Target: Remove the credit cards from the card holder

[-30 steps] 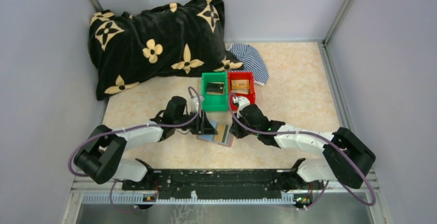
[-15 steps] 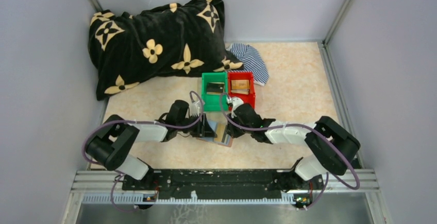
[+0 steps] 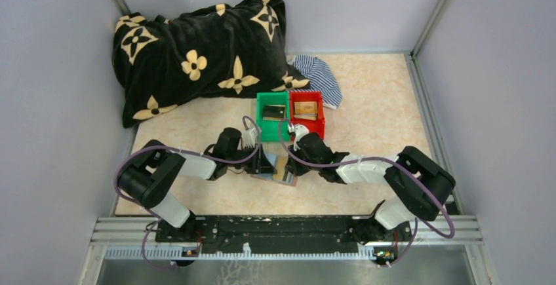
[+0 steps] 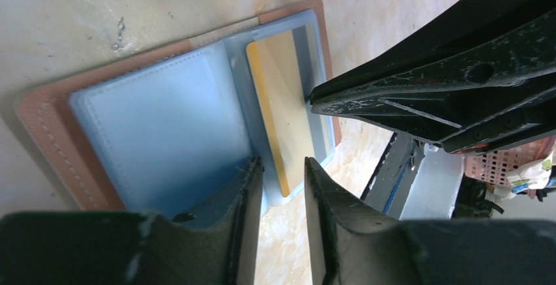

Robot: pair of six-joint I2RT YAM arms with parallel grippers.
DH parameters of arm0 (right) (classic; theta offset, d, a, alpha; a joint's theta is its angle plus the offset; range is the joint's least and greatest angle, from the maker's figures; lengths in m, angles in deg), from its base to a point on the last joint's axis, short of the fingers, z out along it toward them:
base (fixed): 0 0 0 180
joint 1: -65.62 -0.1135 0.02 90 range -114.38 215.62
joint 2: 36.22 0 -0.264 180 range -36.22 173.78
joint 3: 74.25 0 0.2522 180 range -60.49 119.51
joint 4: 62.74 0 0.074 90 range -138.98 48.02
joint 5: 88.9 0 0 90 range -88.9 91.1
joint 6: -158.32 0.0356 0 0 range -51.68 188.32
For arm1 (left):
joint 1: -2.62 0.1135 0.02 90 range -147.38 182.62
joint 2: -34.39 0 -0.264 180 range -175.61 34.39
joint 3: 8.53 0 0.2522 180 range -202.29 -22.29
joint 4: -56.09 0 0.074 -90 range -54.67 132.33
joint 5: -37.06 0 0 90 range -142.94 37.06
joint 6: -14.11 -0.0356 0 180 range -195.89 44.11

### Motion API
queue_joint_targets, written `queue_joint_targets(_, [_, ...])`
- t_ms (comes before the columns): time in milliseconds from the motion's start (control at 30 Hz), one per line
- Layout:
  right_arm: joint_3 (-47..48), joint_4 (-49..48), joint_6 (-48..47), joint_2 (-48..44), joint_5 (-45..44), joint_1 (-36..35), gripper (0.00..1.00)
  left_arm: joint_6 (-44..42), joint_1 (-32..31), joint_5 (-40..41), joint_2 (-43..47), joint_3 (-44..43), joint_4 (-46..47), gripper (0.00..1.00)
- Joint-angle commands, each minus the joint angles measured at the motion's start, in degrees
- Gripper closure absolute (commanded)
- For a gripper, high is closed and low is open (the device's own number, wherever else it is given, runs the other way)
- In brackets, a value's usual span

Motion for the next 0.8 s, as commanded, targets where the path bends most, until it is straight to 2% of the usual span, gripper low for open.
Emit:
queue_joint_targets(0, [-0.65,-2.66,0.56,1.09,0.26,-0.48,1.00,0.08,0.12,-0.32,-1.42,1.15,2.09,0.67])
queue_joint_targets(267, [-1.08,-3.37,0.91,1.93,0.42,-0.42,1.00,3.76,0.12,-3.03,-4.19,2.65,8.15,0.76])
queue_joint_targets(333, [-1.21,-3.51,0.91,2.00,0.41,-0.43,1.00,4.24,0.11,-3.36,-4.71,2.75,8.87,0.81])
queue_joint_targets(467, [-1.43,-3.51,0.99,2.02,0.40,-0.47,1.00,4.84,0.07,-3.73,-5.91,2.80,9.99,1.00])
queue_joint_targets(700, [-1.97,-2.64,1.04,1.16,-0.48,-0.42,1.00,6.52,0.20,-4.53,-7.35,3.58,12.90,1.00])
queue_joint_targets(733, [-2.01,-2.23,1.13,0.76,-0.92,-0.48,1.00,6.65,0.20,-4.39,-7.18,3.77,12.90,0.97])
queue_joint_targets(767, [-2.04,-1.74,1.17,0.22,-1.47,-0.47,1.00,6.76,0.25,-4.23,-6.79,3.99,12.89,0.90])
